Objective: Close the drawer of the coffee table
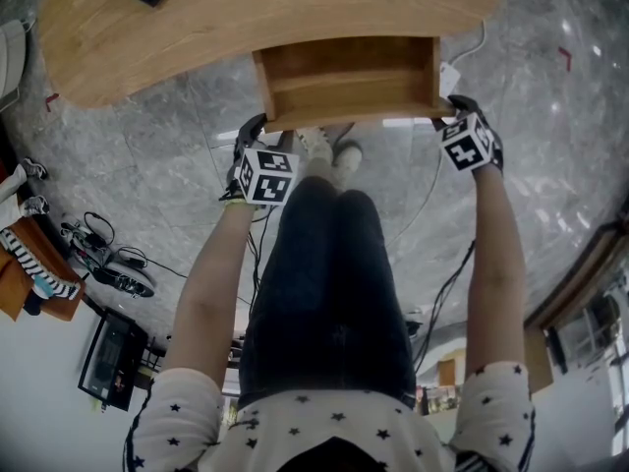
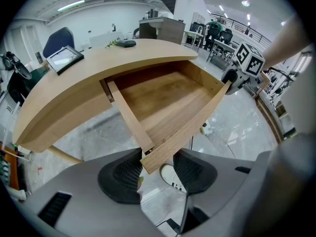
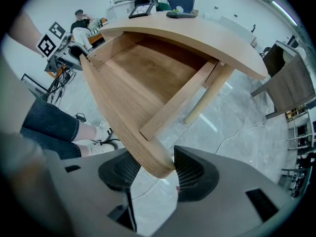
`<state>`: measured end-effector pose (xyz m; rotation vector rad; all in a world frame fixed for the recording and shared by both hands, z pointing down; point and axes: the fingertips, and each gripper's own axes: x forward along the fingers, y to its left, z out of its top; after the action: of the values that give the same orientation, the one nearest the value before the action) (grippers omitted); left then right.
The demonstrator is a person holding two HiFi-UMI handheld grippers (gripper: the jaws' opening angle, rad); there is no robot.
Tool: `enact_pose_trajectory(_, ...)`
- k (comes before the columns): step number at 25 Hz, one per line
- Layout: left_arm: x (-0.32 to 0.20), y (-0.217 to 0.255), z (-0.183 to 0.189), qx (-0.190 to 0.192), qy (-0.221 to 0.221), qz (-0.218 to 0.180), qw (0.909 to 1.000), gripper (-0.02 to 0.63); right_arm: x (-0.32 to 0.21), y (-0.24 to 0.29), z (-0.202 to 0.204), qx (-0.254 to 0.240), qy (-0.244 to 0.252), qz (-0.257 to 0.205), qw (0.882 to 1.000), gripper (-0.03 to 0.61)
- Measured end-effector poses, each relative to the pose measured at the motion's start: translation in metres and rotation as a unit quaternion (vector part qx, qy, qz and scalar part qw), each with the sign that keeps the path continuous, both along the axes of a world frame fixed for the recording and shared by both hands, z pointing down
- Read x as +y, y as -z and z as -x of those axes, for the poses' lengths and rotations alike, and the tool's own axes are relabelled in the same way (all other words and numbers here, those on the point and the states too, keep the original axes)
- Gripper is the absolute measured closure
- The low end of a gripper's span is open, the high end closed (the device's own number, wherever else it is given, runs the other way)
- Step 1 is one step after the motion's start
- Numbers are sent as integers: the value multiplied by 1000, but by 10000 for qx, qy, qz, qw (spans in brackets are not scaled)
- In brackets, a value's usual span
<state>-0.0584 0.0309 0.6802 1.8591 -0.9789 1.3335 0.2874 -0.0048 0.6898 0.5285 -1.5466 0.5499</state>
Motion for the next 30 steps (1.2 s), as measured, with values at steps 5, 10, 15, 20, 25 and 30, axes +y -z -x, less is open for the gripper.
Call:
enact_pose_trajectory(5,-5,1,0,-4,11,-22,10000,406,-6,1,0,-9,8,-15,10000,361)
enact_pose_trajectory(10,-13,1,2,3,16,-59,10000,407,-14,1,1,8,23,-43,10000,362)
enact_pose_trajectory(15,-24,1,3,11,14,-102,9999,407,-25,2,2,35,-9,-100,9999,362)
enact_pose_trajectory(20,-31,0,4,13,-6,-112,9999,407,-30,1,4,16,-2,-86,10000,361)
enact_pose_trajectory(25,-35,1,3,34,-3,-136,9999,407,-35,3,5,11,-9,-86,10000,362)
enact_pose_trajectory(30,-40,3,3,73,-11,-175,9998,407,-40,6,8,-17,-12,-103,9999,362)
